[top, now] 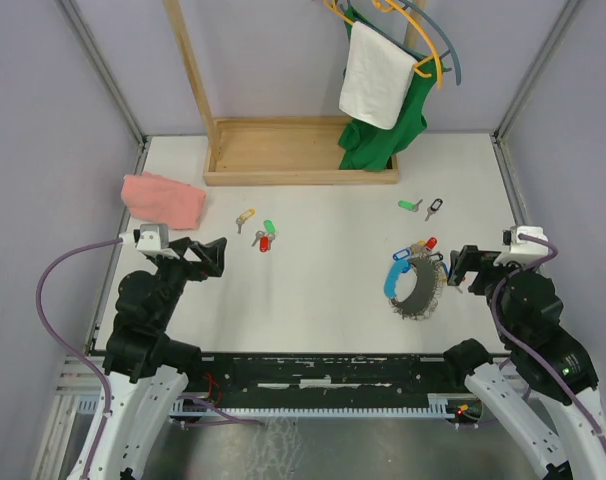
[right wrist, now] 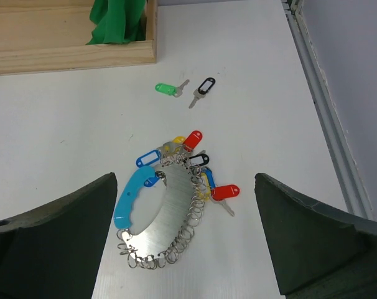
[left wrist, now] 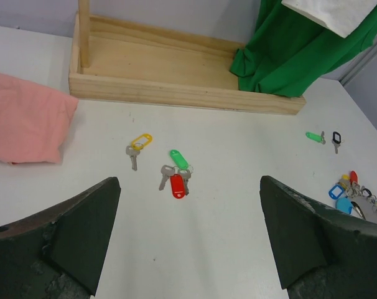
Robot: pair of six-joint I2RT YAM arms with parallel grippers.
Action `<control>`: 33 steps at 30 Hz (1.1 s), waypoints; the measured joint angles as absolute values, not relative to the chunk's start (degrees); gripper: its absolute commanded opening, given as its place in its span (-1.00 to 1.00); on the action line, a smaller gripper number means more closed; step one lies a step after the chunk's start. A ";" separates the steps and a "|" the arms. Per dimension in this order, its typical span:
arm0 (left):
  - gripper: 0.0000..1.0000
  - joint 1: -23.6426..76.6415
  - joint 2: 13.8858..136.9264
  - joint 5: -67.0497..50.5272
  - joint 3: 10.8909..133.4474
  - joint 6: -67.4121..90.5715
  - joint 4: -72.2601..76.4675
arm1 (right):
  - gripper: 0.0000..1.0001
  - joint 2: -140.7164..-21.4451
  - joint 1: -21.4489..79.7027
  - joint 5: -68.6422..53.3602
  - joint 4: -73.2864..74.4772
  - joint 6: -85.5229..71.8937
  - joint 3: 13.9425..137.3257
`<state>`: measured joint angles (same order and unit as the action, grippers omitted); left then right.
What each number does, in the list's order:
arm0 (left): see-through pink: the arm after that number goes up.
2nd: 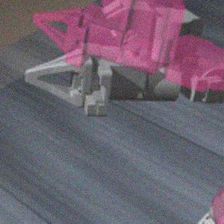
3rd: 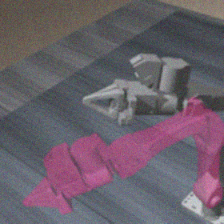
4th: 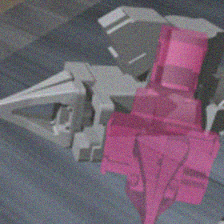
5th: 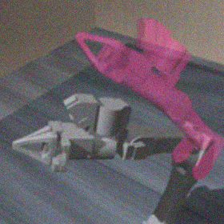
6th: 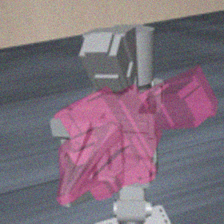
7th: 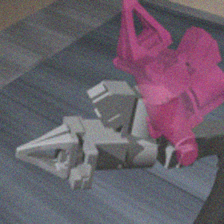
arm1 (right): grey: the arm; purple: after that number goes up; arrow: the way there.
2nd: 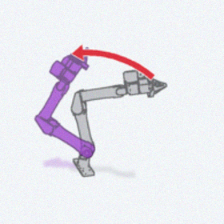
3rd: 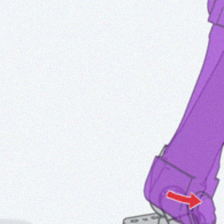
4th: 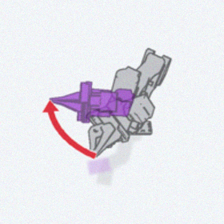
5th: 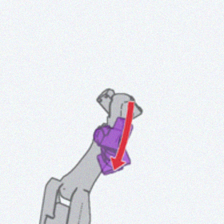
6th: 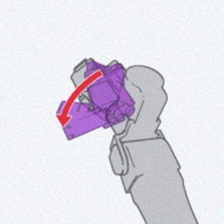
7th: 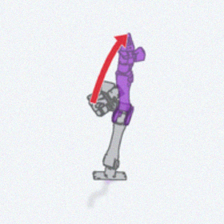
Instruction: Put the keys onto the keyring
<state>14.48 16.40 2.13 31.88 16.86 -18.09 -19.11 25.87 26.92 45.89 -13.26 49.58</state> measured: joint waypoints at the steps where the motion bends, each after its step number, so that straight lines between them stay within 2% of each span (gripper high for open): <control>1: 0.99 14.48 16.40 1.85 31.88 16.86 -18.00 | 1.00 -19.25 25.87 26.92 45.89 -13.54 49.58; 13: 0.99 14.48 16.71 0.89 31.88 16.86 -17.89 | 1.00 -25.15 25.87 22.70 46.50 -20.95 48.40; 25: 0.99 14.48 18.02 -3.38 31.88 16.93 -17.85 | 1.00 -47.90 25.87 23.35 49.23 -29.47 46.39; 33: 0.92 14.48 21.87 -7.38 30.65 23.05 -15.75 | 0.96 -59.81 22.74 23.81 44.62 -33.32 41.23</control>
